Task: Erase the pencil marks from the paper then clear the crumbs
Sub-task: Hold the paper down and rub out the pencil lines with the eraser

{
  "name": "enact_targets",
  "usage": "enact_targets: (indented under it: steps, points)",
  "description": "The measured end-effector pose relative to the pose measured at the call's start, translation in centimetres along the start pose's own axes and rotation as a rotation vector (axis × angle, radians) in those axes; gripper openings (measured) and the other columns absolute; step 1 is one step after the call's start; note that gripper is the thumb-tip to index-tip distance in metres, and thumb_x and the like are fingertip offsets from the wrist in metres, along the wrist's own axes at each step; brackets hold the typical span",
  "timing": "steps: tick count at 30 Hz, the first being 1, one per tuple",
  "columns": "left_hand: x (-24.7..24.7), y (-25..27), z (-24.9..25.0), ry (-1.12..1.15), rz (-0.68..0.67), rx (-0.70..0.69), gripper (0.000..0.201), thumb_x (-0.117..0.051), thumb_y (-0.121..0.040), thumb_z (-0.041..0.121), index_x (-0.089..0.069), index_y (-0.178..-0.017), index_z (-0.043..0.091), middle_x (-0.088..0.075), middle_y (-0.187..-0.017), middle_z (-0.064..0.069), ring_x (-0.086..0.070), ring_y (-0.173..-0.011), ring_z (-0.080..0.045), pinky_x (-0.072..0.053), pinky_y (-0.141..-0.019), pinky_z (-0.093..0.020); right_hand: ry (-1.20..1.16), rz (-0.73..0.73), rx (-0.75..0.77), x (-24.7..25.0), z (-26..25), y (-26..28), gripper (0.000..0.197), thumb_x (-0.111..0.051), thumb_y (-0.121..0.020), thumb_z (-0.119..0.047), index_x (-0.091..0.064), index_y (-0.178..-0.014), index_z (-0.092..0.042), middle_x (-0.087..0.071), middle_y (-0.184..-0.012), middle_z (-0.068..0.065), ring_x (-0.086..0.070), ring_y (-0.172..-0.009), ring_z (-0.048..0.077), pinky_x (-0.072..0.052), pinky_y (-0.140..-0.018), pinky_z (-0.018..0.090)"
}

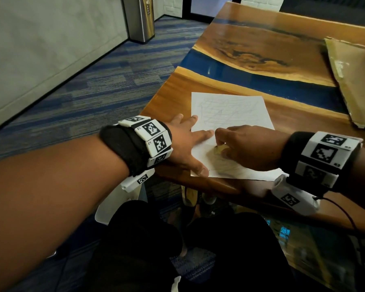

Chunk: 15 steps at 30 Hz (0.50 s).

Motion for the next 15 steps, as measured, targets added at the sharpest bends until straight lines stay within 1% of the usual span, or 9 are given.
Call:
enact_targets:
  steps: [3, 4, 5, 7, 8, 10, 12, 13, 15]
  points:
    - [0.0, -0.1, -0.1, 0.001, -0.004, -0.006, 0.124, -0.053, -0.056, 0.099, 0.014, -0.152, 0.058, 0.025, -0.168, 0.002, 0.017, -0.154, -0.038, -0.009, -0.112, -0.077, 0.010, -0.109, 0.136, -1.2, -2.1, 0.7, 0.019, -0.052, -0.101, -0.037, -0.048, -0.118, -0.029, -0.059, -0.112, -0.002, -0.055, -0.092, 0.016, -0.042, -0.078, 0.029]
    - [-0.1, -0.2, 0.0, -0.005, -0.005, -0.008, 0.125, -0.052, -0.055, 0.099, 0.015, -0.152, 0.058, 0.025, -0.168, 0.002, 0.017, -0.154, -0.039, -0.009, -0.112, -0.077, 0.001, -0.123, 0.136, -1.2, -1.9, 0.7, 0.017, -0.052, -0.101, -0.036, -0.049, -0.116, -0.029, -0.059, -0.111, -0.002, -0.056, -0.093, 0.017, -0.044, -0.080, 0.030]
    - [-0.1, -0.2, 0.0, -0.012, -0.003, -0.012, 0.125, -0.051, -0.055, 0.100, 0.015, -0.152, 0.058, 0.024, -0.168, 0.002, 0.017, -0.154, -0.039, -0.010, -0.112, -0.077, -0.005, -0.105, 0.097, -0.9, -1.1, 0.4, 0.018, -0.052, -0.101, -0.035, -0.049, -0.118, -0.028, -0.061, -0.113, 0.000, -0.056, -0.094, 0.018, -0.045, -0.081, 0.031]
    - [0.0, -0.2, 0.0, -0.022, 0.001, -0.016, 0.124, -0.051, -0.055, 0.100, 0.015, -0.152, 0.058, 0.024, -0.169, 0.002, 0.016, -0.154, -0.040, -0.011, -0.111, -0.078, 0.005, -0.005, -0.018, 0.4, 0.8, 0.0, 0.022, -0.051, -0.102, -0.034, -0.049, -0.122, -0.025, -0.062, -0.116, 0.001, -0.056, -0.093, 0.018, -0.044, -0.078, 0.031]
    - [0.0, -0.2, 0.0, -0.025, 0.002, -0.017, 0.124, -0.051, -0.055, 0.100, 0.015, -0.152, 0.058, 0.024, -0.169, 0.002, 0.016, -0.154, -0.040, -0.011, -0.111, -0.078, 0.016, 0.035, -0.043, 0.8, 1.2, 0.0, 0.023, -0.051, -0.102, -0.034, -0.048, -0.123, -0.024, -0.061, -0.117, 0.001, -0.055, -0.091, 0.017, -0.043, -0.076, 0.029]
    - [0.0, -0.2, 0.0, -0.021, 0.005, -0.020, 0.124, -0.051, -0.055, 0.100, 0.014, -0.152, 0.058, 0.023, -0.169, 0.001, 0.016, -0.154, -0.040, -0.012, -0.111, -0.077, 0.015, 0.009, 0.018, 0.2, 0.1, 0.1, 0.023, -0.051, -0.101, -0.035, -0.048, -0.122, -0.026, -0.059, -0.116, -0.003, -0.053, -0.090, 0.014, -0.041, -0.076, 0.027]
    - [0.0, -0.2, -0.1, -0.014, 0.002, -0.019, 0.125, -0.050, -0.054, 0.101, 0.014, -0.152, 0.058, 0.023, -0.169, 0.001, 0.016, -0.154, -0.039, -0.011, -0.113, -0.076, 0.011, -0.092, 0.131, -1.1, -1.8, 0.6, 0.020, -0.052, -0.101, -0.036, -0.048, -0.119, -0.029, -0.059, -0.113, -0.004, -0.055, -0.092, 0.015, -0.043, -0.079, 0.028]
    - [0.0, -0.3, -0.1, -0.016, 0.003, -0.019, 0.126, -0.051, -0.054, 0.101, 0.014, -0.152, 0.057, 0.023, -0.169, 0.001, 0.016, -0.154, -0.039, -0.011, -0.113, -0.076, 0.004, -0.116, 0.145, -1.4, -1.9, 0.7, 0.020, -0.052, -0.101, -0.037, -0.049, -0.119, -0.029, -0.060, -0.112, -0.003, -0.056, -0.093, 0.016, -0.045, -0.081, 0.030]
    - [0.1, -0.3, 0.0, -0.030, 0.009, -0.024, 0.124, -0.051, -0.057, 0.100, 0.014, -0.153, 0.056, 0.023, -0.169, 0.001, 0.015, -0.154, -0.040, -0.012, -0.113, -0.076, 0.005, -0.060, 0.059, -0.5, -0.4, 0.1, 0.022, -0.051, -0.101, -0.035, -0.049, -0.122, -0.027, -0.061, -0.116, 0.000, -0.056, -0.094, 0.015, -0.044, -0.079, 0.030]
Point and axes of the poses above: each hand's wrist, its own y-axis away from the middle knuckle, its own x-axis out of the back of the hand, z = x × y, the point moved 10 cm from there along -y, towards the middle knuckle
